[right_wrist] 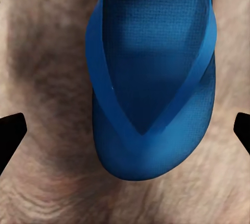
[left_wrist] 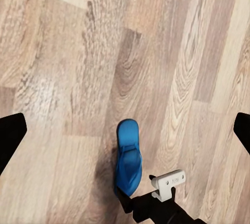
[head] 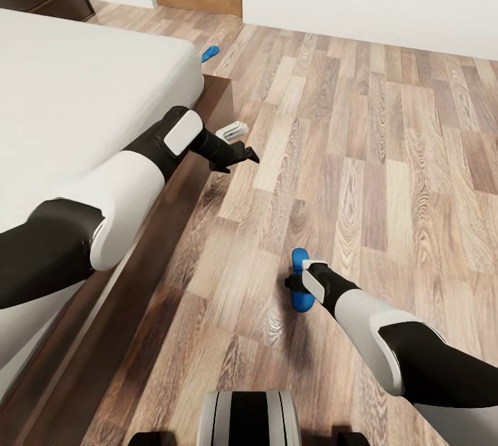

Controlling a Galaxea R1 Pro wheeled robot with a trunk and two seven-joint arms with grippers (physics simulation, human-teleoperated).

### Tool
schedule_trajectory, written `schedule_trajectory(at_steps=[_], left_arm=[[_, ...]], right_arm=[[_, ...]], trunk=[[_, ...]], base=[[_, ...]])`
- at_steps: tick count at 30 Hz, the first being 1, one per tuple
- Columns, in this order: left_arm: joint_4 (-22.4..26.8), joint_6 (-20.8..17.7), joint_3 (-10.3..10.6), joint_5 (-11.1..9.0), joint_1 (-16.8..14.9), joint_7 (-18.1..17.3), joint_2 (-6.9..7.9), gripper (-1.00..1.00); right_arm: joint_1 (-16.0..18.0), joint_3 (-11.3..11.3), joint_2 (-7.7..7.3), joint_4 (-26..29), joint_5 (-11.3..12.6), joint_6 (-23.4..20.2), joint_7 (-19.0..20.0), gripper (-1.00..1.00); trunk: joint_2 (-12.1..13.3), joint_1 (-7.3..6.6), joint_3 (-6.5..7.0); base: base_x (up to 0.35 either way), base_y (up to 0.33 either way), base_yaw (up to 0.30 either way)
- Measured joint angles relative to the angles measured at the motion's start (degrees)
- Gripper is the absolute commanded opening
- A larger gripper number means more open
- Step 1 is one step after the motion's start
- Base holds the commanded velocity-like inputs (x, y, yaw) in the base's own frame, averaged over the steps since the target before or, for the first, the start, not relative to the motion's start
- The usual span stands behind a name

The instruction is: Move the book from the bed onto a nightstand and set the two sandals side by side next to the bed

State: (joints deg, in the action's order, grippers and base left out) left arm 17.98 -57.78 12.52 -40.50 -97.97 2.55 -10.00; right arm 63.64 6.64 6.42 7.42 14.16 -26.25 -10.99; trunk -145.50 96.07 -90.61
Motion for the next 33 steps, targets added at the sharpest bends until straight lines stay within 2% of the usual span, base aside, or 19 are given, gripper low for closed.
schedule_trajectory(at_steps=[9, 19, 33], left_arm=[[0.00, 0.00, 0.00, 0.01, 0.00, 0.00, 0.00, 1.00], [0.00, 0.00, 0.00, 0.00, 0.06, 0.00, 0.00, 1.00], [0.00, 0.00, -0.01, 0.01, 0.10, 0.04, 0.00, 1.00]], right_arm=[[-0.01, 0.00, 0.00, 0.01, 0.00, 0.01, 0.00, 1.00], [-0.01, 0.00, 0.00, -0.01, 0.00, 0.01, 0.00, 1.00], [-0.01, 0.00, -0.09, 0.00, 0.00, -0.05, 0.00, 1.00]], trunk=[[0.00, -0.01, 0.00], [0.00, -0.01, 0.00], [0.00, 0.00, 0.00]], base=[[0.053, 0.000, 0.000], [0.179, 0.000, 0.000], [0.015, 0.000, 0.000]])
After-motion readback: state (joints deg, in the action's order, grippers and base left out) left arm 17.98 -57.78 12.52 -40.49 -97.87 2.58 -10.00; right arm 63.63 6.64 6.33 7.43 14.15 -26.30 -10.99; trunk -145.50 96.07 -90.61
